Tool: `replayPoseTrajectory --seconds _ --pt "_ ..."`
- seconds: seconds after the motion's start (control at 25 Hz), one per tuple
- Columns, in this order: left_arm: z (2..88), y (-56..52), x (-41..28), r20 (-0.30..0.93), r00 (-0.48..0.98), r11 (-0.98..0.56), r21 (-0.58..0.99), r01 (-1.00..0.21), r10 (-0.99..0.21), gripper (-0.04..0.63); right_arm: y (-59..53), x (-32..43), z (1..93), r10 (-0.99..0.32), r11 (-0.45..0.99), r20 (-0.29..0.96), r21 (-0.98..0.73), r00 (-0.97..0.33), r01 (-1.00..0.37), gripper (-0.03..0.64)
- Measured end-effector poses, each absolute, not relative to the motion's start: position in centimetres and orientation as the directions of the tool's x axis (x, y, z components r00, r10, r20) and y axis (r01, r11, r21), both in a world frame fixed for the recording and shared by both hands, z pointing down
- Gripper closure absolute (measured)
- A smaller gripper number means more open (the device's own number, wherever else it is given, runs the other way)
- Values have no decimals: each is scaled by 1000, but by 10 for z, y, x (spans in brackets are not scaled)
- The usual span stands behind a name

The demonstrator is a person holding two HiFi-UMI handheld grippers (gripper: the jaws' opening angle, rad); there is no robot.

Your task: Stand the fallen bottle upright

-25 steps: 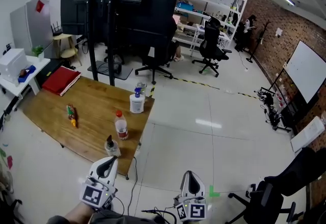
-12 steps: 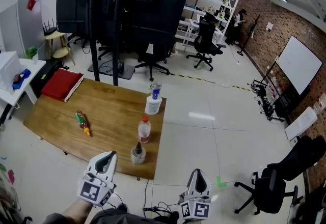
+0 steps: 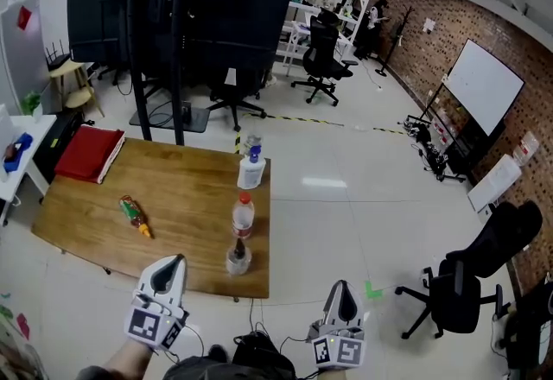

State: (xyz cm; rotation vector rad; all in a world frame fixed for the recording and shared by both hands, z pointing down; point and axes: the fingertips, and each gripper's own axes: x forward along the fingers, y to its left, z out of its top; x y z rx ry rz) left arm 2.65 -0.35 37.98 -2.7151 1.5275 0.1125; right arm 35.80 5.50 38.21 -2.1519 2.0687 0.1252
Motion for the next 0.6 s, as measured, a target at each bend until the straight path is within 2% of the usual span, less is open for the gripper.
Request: replayPoseTrajectory --seconds 0.28,0.6 --pt "381 -16 42 -60 507 -509 10 -861 -860 561 24 360 388 -986 5 -169 -71 7 -997 606" --pt "357 -32 77 -70 481 -483 10 -876 -874 561 6 396 374 -982 36 -187 -105 -16 -994 606"
